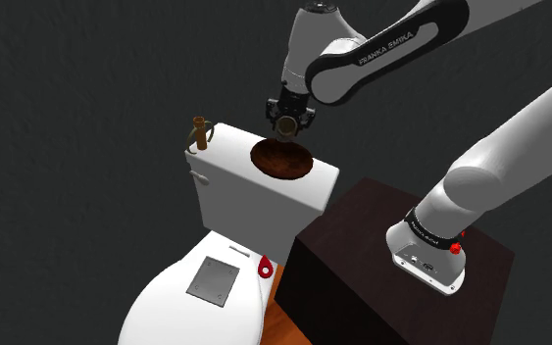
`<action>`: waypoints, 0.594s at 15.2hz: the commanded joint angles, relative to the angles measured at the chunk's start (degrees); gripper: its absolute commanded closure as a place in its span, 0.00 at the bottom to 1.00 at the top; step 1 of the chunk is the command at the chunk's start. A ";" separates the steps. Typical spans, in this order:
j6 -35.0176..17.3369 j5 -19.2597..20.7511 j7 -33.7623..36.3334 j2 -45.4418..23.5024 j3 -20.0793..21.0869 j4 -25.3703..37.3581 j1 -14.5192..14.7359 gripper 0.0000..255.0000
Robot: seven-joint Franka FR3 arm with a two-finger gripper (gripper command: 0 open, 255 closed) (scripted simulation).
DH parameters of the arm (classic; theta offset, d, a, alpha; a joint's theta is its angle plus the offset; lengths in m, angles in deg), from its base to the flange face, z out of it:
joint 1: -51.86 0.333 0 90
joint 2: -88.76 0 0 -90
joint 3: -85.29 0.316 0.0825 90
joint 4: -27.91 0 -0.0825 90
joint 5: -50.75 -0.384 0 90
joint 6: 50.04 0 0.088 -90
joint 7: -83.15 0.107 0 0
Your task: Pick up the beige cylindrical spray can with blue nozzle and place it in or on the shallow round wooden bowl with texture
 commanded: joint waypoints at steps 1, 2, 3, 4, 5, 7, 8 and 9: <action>-1.44 0.05 0.50 0.20 0.21 -1.60 0.13 1.00; -2.28 0.51 0.91 -0.43 0.34 -1.88 -0.02 1.00; -3.13 1.01 1.34 -1.08 0.47 -2.14 -0.18 1.00; -3.97 1.55 1.81 -1.74 0.60 -2.38 -0.35 1.00; -4.81 2.12 2.30 -2.43 0.73 -2.61 -0.52 1.00; -6.48 3.41 3.38 -3.84 0.96 -3.02 -0.88 1.00; -7.31 4.13 3.97 -4.57 1.06 -3.20 -1.06 1.00; -8.13 4.90 4.61 -5.33 1.15 -3.37 -1.24 1.00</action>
